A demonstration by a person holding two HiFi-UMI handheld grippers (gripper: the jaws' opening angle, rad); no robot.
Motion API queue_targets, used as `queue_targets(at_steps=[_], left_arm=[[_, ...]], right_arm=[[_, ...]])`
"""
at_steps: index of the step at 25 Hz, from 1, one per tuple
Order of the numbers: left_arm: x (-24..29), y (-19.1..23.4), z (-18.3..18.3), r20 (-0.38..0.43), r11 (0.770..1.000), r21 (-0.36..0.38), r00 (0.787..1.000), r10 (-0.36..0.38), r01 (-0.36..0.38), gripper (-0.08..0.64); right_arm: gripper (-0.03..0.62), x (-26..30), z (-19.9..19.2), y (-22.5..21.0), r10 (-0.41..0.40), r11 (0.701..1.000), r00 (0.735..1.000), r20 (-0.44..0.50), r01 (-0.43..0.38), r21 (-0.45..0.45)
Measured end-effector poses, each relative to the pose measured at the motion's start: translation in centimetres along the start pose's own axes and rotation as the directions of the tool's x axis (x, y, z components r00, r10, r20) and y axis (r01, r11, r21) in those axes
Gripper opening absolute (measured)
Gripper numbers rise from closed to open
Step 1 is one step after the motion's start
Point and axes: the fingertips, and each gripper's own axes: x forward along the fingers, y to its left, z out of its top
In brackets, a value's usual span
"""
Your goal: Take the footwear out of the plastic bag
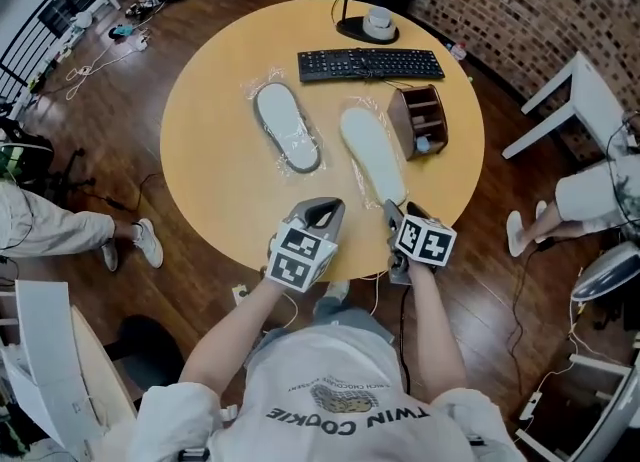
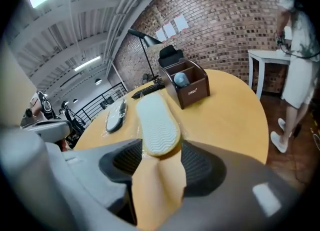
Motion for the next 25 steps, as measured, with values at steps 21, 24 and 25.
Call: queue_targets(at_steps=[21, 24, 25], left_arm=[[-17.6, -11.2, -6.5, 0.126, 0.987, -0.113, 0.984, 0.129, -0.115, 0.003], [-18.8, -12.5, -7.1, 0.137, 0.983, -0.134, 0.980, 0.147, -0.129, 0.003], [-19.3, -13.0, -7.1, 0.143, 0.981, -0.139, 0.978, 0.154, -0.134, 0.003]], right_arm=[[0.187, -20.7, -9.2, 15.1, 0.126, 0.946, 0.982, 0.138, -0.077, -0.314], [0.162, -22.7, -10.6, 16.3, 0.141, 0.932, 0.979, 0.146, -0.081, -0.354], [0.158, -23.4, -11.0, 16.7, 0.148, 0.926, 0.977, 0.151, -0.084, -0.368]])
